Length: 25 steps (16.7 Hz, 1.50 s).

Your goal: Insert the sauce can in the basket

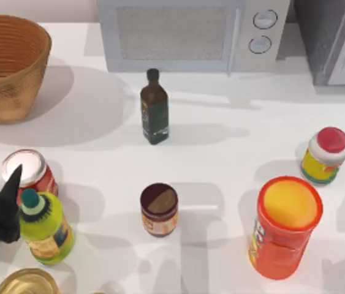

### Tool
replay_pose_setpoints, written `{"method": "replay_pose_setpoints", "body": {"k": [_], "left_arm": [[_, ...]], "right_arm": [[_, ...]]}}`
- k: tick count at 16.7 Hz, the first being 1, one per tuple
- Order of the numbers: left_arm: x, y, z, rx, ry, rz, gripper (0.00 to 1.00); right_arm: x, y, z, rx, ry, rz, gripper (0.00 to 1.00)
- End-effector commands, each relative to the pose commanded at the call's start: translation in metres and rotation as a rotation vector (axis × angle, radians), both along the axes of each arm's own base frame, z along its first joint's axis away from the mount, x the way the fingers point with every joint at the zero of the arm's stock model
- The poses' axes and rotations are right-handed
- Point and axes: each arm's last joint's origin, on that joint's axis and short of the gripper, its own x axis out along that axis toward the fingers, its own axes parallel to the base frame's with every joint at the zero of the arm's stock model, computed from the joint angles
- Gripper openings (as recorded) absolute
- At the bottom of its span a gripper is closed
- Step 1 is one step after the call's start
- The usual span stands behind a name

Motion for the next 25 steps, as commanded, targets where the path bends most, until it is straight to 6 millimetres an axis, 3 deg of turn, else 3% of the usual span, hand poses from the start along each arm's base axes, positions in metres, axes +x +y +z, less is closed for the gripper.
{"method": "replay_pose_setpoints", "body": {"k": [4,7,13,16,19,25], "left_arm": [[0.036,-0.008,0.023,0.133,0.111,-0.226,1.0],[0.073,-0.02,0.026,0.217,0.174,-0.423,1.0],[0.13,-0.071,-0.01,0.305,0.272,-0.856,1.0],[0.136,-0.092,-0.04,0.3,0.347,-1.013,1.0],[0.132,-0.096,-0.06,0.281,0.419,-1.074,1.0],[0.132,-0.095,-0.06,0.281,0.419,-1.07,1.0]], "right_arm": [[0.0,0.0,0.0,0.0,0.0,0.0,1.0],[0.0,0.0,0.0,0.0,0.0,0.0,1.0],[0.0,0.0,0.0,0.0,0.0,0.0,1.0],[0.0,0.0,0.0,0.0,0.0,0.0,1.0],[0.0,0.0,0.0,0.0,0.0,0.0,1.0],[0.0,0.0,0.0,0.0,0.0,0.0,1.0]]}}
